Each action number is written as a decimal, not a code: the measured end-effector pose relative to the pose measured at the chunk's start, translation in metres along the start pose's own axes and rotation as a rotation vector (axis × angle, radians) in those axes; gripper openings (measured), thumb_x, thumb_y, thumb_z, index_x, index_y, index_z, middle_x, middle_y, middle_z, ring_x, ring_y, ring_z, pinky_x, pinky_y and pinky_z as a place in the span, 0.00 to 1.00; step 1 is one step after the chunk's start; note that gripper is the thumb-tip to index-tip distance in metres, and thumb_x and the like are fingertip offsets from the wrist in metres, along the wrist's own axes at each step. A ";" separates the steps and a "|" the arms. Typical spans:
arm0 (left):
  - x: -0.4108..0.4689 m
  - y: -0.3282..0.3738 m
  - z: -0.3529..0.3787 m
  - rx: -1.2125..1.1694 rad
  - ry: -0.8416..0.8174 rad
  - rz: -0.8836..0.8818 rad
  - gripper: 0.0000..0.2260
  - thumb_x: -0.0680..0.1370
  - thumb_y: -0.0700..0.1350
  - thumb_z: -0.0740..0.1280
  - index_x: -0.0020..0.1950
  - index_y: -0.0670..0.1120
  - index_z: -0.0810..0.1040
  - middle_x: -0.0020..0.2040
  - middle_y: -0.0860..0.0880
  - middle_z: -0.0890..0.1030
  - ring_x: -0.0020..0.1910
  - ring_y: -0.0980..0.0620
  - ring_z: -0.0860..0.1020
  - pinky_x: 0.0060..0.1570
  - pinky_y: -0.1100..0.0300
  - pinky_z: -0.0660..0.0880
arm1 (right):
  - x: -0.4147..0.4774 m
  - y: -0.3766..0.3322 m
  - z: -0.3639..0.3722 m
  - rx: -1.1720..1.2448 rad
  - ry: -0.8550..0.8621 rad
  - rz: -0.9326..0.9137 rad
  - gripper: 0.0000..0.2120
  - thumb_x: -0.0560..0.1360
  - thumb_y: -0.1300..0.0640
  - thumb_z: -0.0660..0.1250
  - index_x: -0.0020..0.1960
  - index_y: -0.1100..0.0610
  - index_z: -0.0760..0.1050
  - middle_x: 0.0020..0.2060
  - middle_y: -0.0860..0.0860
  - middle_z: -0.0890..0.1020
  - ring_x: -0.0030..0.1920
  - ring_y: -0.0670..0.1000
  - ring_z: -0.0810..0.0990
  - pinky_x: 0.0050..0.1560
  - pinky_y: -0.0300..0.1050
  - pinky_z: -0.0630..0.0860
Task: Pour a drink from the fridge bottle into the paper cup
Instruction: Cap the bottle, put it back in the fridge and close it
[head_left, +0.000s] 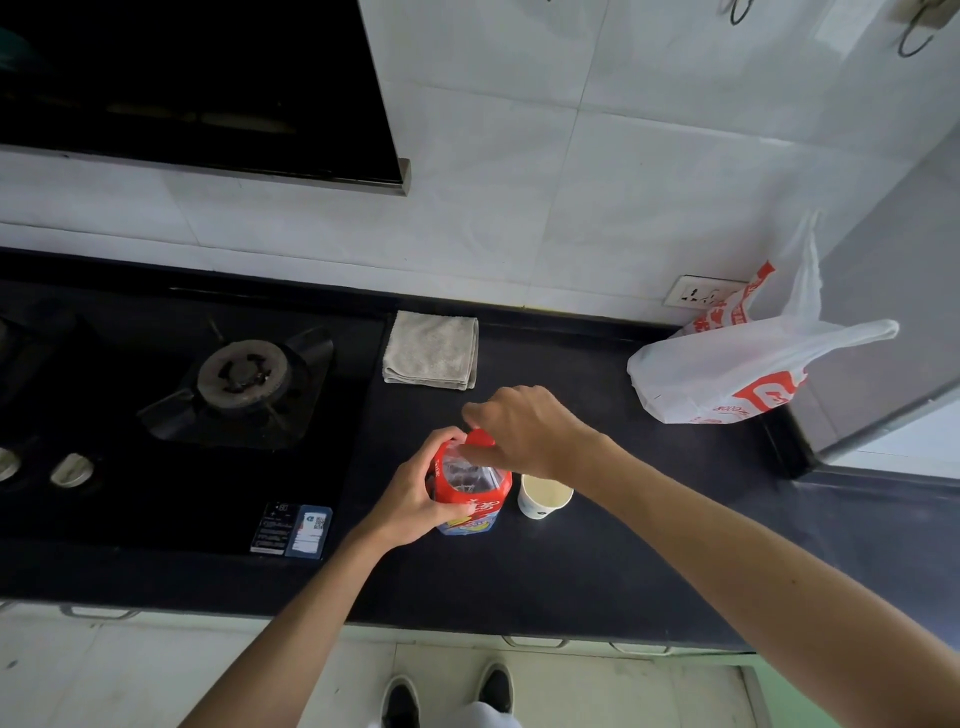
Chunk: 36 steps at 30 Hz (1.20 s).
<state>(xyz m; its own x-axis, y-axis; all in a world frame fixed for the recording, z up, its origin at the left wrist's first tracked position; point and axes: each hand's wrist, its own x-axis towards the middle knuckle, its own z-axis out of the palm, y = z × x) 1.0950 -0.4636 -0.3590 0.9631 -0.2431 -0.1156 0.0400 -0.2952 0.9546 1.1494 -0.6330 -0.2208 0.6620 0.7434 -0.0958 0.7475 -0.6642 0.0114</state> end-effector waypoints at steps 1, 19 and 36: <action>0.000 0.000 0.000 -0.002 0.001 -0.007 0.37 0.66 0.42 0.79 0.67 0.66 0.66 0.62 0.61 0.75 0.64 0.53 0.77 0.59 0.48 0.79 | 0.003 -0.004 0.000 -0.014 -0.006 0.074 0.22 0.80 0.39 0.59 0.50 0.58 0.77 0.37 0.52 0.81 0.38 0.53 0.80 0.39 0.48 0.78; 0.001 -0.004 0.002 -0.005 0.019 -0.020 0.37 0.67 0.41 0.80 0.69 0.60 0.66 0.60 0.58 0.78 0.63 0.52 0.78 0.59 0.50 0.80 | -0.014 0.000 -0.001 -0.075 0.045 -0.121 0.18 0.80 0.55 0.66 0.69 0.54 0.70 0.57 0.52 0.78 0.55 0.52 0.77 0.54 0.46 0.76; 0.001 0.004 0.002 0.035 0.009 -0.030 0.37 0.68 0.41 0.80 0.71 0.55 0.65 0.62 0.53 0.79 0.62 0.53 0.79 0.58 0.52 0.80 | -0.002 -0.031 0.014 -0.130 0.126 0.250 0.22 0.83 0.45 0.54 0.38 0.56 0.73 0.32 0.50 0.77 0.31 0.50 0.75 0.35 0.44 0.72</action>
<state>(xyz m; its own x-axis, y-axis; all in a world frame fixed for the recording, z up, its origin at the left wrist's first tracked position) 1.0956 -0.4666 -0.3557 0.9641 -0.2251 -0.1409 0.0594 -0.3343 0.9406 1.1247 -0.6151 -0.2349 0.8221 0.5671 0.0498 0.5556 -0.8184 0.1467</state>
